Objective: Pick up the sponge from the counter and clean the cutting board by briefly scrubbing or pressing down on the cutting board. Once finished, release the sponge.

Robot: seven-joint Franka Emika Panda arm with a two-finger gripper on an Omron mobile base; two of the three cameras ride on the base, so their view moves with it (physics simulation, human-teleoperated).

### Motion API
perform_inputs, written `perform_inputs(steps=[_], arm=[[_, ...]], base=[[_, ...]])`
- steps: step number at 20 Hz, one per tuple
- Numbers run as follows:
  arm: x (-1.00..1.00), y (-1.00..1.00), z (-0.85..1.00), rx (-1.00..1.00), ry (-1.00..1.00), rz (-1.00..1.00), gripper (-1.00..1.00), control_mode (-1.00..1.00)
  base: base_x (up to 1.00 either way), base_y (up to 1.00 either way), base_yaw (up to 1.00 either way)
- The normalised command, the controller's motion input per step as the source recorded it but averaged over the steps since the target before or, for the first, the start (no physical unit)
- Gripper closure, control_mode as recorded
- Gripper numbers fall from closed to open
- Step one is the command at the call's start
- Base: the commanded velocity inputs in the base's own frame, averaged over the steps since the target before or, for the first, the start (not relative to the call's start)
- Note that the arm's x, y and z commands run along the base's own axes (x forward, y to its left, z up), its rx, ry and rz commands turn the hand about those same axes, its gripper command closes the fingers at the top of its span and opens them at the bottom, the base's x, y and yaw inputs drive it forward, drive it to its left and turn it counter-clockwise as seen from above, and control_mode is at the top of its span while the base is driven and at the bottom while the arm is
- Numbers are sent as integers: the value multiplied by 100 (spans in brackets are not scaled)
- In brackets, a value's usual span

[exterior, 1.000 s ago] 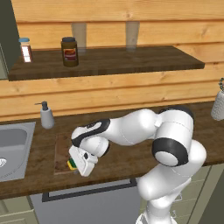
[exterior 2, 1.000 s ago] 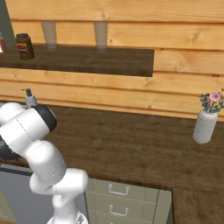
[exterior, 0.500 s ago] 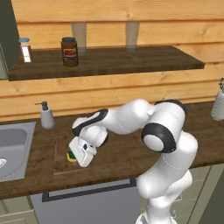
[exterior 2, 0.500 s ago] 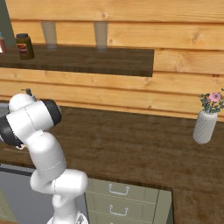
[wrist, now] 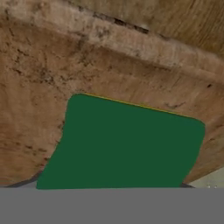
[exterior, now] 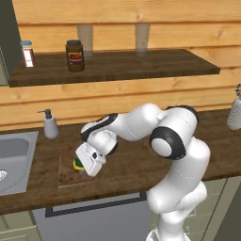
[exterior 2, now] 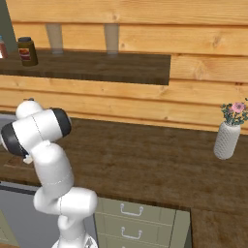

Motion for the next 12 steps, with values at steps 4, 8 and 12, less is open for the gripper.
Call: perform_inputs(steps=[4, 8, 12], arm=[[-37, 0, 95, -7, 22, -9, 100, -100], [-3, -11, 68, -17, 32, -18, 100, -100], [-10, -85, 22, -4, 8, -4, 100, -100]], base=[[0, 0, 0], [0, 0, 0], [0, 0, 0]])
